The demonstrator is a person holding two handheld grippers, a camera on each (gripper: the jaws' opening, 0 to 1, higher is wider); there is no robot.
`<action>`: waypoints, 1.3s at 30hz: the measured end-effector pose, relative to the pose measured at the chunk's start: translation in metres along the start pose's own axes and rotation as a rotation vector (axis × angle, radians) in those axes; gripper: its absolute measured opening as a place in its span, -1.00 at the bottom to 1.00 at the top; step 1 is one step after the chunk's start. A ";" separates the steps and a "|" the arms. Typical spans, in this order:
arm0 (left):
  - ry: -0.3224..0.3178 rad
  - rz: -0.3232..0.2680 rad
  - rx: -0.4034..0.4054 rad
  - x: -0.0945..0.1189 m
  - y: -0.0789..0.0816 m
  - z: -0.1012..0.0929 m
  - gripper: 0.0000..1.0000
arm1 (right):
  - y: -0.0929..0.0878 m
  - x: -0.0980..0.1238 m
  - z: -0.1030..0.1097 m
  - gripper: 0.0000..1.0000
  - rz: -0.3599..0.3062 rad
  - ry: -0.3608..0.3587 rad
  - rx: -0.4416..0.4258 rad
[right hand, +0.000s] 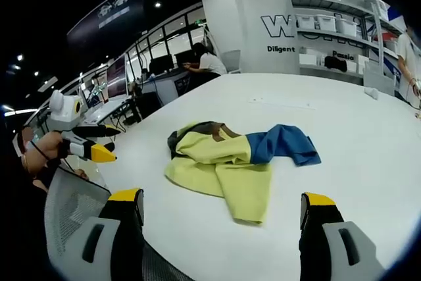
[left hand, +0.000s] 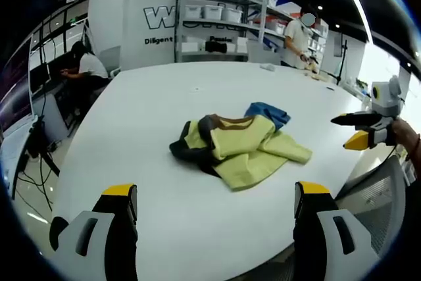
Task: Fold the garment on the visible template until the final outline fits inside the template.
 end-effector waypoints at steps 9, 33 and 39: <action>-0.013 0.024 0.012 -0.004 -0.001 0.003 0.98 | -0.001 -0.005 -0.002 0.99 0.030 0.009 0.021; -0.015 0.043 -0.042 -0.003 0.002 0.004 0.94 | -0.007 -0.008 0.003 0.98 0.057 0.046 0.032; -0.011 0.049 -0.049 -0.003 0.002 0.007 0.93 | -0.006 -0.006 0.003 0.98 0.041 0.046 0.019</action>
Point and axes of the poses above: the point that each gripper's makers call its tool centre point, and the gripper's own axes: x roughly backward along the fingers, z roughly to its left, y roughly out of its top, the point moved 4 cm from there along x, roughly backward along the fingers, and after that the axes turned 2 degrees about y, right-handed, at the moved point
